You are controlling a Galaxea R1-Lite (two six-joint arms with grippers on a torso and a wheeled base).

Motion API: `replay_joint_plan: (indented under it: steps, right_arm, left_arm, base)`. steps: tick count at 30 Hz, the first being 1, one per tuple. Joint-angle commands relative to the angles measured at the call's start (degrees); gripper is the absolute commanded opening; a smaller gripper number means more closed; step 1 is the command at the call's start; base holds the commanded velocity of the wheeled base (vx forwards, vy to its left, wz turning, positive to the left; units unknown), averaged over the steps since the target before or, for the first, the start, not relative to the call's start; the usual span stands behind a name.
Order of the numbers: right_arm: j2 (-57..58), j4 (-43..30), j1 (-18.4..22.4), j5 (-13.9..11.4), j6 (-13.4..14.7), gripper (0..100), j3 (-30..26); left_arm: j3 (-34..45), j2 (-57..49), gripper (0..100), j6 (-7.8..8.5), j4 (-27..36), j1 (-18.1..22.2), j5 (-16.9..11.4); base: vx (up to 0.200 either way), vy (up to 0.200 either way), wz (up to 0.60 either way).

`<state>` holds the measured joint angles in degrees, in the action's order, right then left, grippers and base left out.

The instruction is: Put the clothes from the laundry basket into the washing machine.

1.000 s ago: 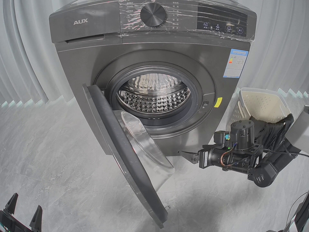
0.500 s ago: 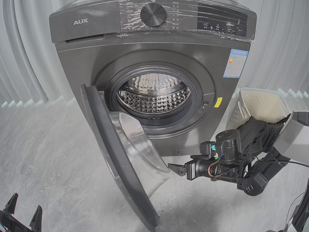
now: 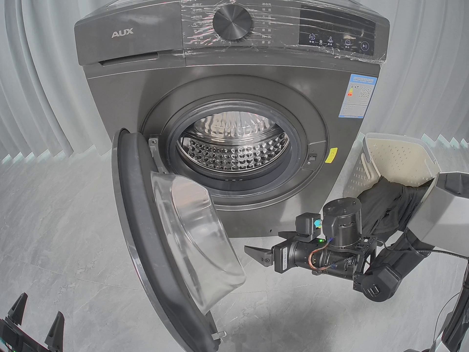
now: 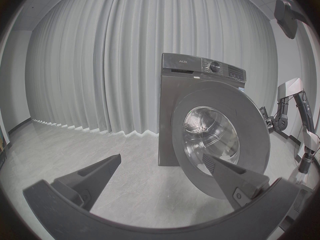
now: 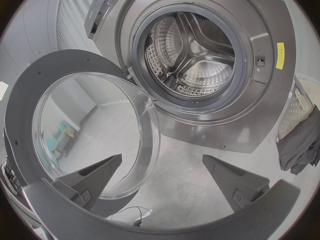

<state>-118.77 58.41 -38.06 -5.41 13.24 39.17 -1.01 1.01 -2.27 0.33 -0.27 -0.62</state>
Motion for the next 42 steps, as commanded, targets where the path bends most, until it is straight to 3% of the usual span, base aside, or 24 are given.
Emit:
replay_joint_plan:
  steps: [1, 7, 12, 22, 30, 38, 42]
  right_arm:
    - [-1.5, -0.8, 1.3, 0.2, -0.1, 100, 3.2]
    - [-4.1, -1.0, 3.9, 0.0, -0.7, 100, 4.8]
    - [-6.8, -0.3, 2.6, -1.4, -2.0, 100, 5.4]
    - [-7.7, -0.1, -2.2, -1.3, -1.9, 100, 6.7]
    - [-7.6, -0.5, -1.2, -1.3, -1.8, 100, 9.3]
    - [-12.6, -5.1, -1.7, -1.4, -1.6, 100, 18.3]
    - [-14.2, -8.6, -2.1, -1.3, -1.5, 100, 23.2]
  left_arm:
    - [0.8, -0.8, 100, -0.02, 0.0, 0.0, 0.0]
    - [0.8, -0.8, 100, -0.02, 0.0, 0.0, 0.0]
    - [0.8, -0.8, 100, -0.02, 0.0, 0.0, 0.0]
    - [0.8, -0.8, 100, -0.02, 0.0, 0.0, 0.0]
    - [0.8, -0.8, 100, -0.02, -0.1, 0.0, 0.0]
    - [0.8, -0.8, 100, -0.02, 0.0, 0.0, 0.0]
    - [0.8, -0.8, 100, -0.02, -0.1, 0.0, 0.0]
  base:
    - [-0.2, 0.0, 0.0]
    - [-0.133, 0.0, 0.0]
    - [0.0, 0.0, 0.0]
    - [0.0, 0.0, 0.0]
    - [-0.025, 0.0, 0.0]
    - [-0.2, 0.0, 0.0]
    - [0.0, 0.0, 0.0]
